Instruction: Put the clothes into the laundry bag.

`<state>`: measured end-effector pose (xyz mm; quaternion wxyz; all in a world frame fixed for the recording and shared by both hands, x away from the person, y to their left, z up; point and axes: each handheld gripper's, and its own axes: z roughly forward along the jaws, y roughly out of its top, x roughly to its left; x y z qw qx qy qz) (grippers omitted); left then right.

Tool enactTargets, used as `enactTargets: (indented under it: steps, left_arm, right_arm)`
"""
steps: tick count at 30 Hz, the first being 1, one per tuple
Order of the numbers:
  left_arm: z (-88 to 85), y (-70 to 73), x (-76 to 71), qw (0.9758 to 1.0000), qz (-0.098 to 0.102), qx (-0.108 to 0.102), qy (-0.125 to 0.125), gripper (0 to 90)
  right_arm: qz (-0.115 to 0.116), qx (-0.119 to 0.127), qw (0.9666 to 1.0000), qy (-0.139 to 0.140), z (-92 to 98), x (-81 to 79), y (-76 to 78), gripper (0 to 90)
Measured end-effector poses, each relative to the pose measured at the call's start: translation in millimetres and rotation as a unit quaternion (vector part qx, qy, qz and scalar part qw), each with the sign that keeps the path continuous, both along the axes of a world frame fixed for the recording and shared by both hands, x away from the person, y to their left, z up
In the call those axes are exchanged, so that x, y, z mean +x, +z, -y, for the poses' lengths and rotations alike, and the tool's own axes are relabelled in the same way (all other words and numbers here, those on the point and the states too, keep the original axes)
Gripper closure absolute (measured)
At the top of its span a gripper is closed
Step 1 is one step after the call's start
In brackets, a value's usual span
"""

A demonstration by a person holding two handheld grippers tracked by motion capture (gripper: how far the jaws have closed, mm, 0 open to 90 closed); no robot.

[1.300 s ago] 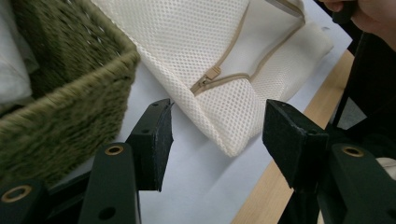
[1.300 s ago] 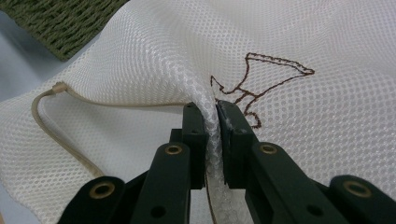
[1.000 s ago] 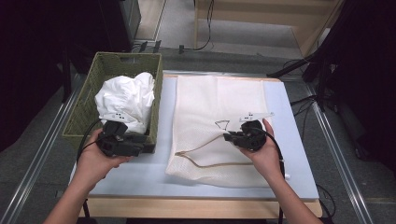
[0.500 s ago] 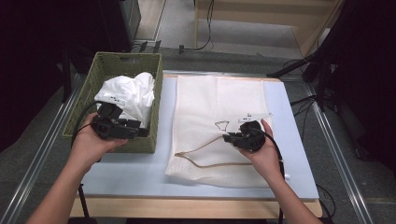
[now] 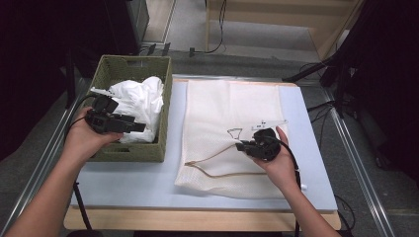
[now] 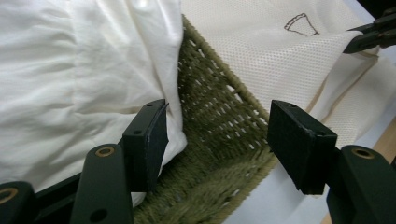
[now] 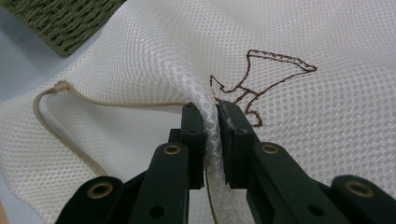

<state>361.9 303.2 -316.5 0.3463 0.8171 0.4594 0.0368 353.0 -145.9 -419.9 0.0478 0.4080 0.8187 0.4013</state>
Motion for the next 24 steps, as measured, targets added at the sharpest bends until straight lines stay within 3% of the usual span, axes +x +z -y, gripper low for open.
enactTargets:
  steps: [7,10,12,14,17,21,24]
  left_arm:
    - [-11.1,2.9,9.1,0.9998,0.012,0.013,0.007,31.0]
    - [-14.9,4.1,12.5,0.9995,0.027,0.008,0.012,25.4]
    - [-17.2,4.9,14.7,0.999,0.042,0.007,0.016,17.0]
    - [-20.3,5.0,17.7,0.9987,0.044,0.003,0.025,13.3]
    - [-25.2,4.2,22.5,0.9981,0.043,0.001,0.045,13.3]
    - [-32.9,4.1,26.1,0.9977,0.042,-0.013,0.05,13.6]
    - [-36.9,3.5,29.1,0.9969,0.049,-0.004,0.062,13.5]
  right_arm:
    - [-0.001,-0.001,1.0,0.0,-0.3,-0.1,-0.7,82.0]
    - [0.0,-0.001,1.0,0.0,-0.5,-0.4,-0.8,81.7]
    - [0.0,0.0,1.0,0.001,-0.1,-0.2,-1.0,81.3]
    - [-0.002,0.002,1.0,-0.001,0.0,0.0,-1.7,81.3]
    - [-0.002,0.001,1.0,0.001,-0.1,0.4,-2.4,81.1]
    - [-0.003,0.001,1.0,0.001,-0.3,0.1,-2.5,80.9]
    - [-0.006,0.0,1.0,0.001,-0.8,0.6,-3.5,80.8]
